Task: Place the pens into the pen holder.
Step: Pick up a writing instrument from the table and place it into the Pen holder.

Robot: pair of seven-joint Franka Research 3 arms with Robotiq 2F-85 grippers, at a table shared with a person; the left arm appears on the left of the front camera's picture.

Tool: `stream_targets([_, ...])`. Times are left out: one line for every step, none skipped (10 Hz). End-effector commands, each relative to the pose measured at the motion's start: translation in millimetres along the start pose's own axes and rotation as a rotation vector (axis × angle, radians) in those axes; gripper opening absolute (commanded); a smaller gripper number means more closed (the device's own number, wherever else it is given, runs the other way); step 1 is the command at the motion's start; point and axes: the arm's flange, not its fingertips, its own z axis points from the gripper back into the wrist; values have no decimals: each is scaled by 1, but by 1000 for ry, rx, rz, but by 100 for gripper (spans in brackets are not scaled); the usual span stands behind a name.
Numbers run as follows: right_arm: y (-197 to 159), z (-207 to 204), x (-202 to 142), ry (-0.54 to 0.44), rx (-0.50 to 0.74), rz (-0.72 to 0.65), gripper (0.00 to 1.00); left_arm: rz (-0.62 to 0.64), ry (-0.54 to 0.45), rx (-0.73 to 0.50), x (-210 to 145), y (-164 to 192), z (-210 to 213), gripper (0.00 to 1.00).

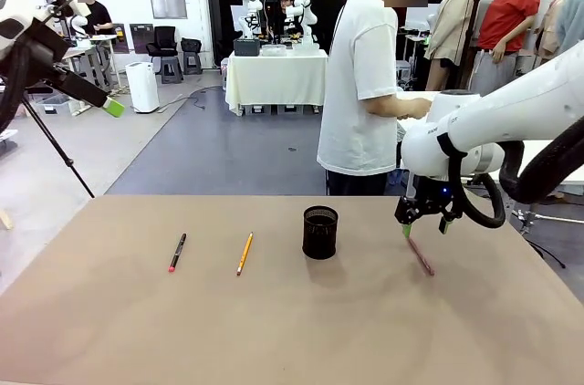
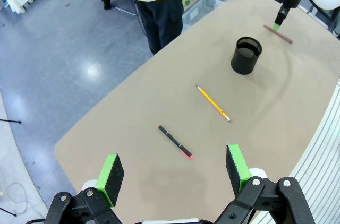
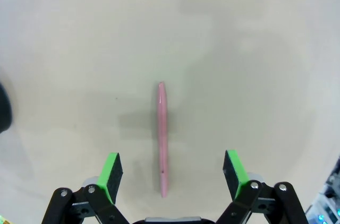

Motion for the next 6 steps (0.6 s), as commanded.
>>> stream_targets([8, -7, 5, 1, 6, -45, 100, -5, -3, -2, 0, 0, 2, 100])
stream_targets([9, -14, 4, 10, 3, -43, 100, -5, -3, -2, 0, 0, 2, 100])
stream_targets([9, -18, 4, 19, 8, -46, 100, -5, -3, -2, 0, 0, 2, 100])
stream_targets([7, -21, 5, 24, 8, -53, 100, -5, -3, -2, 0, 0, 2, 100])
stream_targets([8, -25, 8, 28, 12, -57, 100, -5, -3, -2, 0, 0, 2, 100])
stream_targets([8, -29, 10, 34, 16, -61, 100, -5, -3, -2, 0, 0, 2, 100])
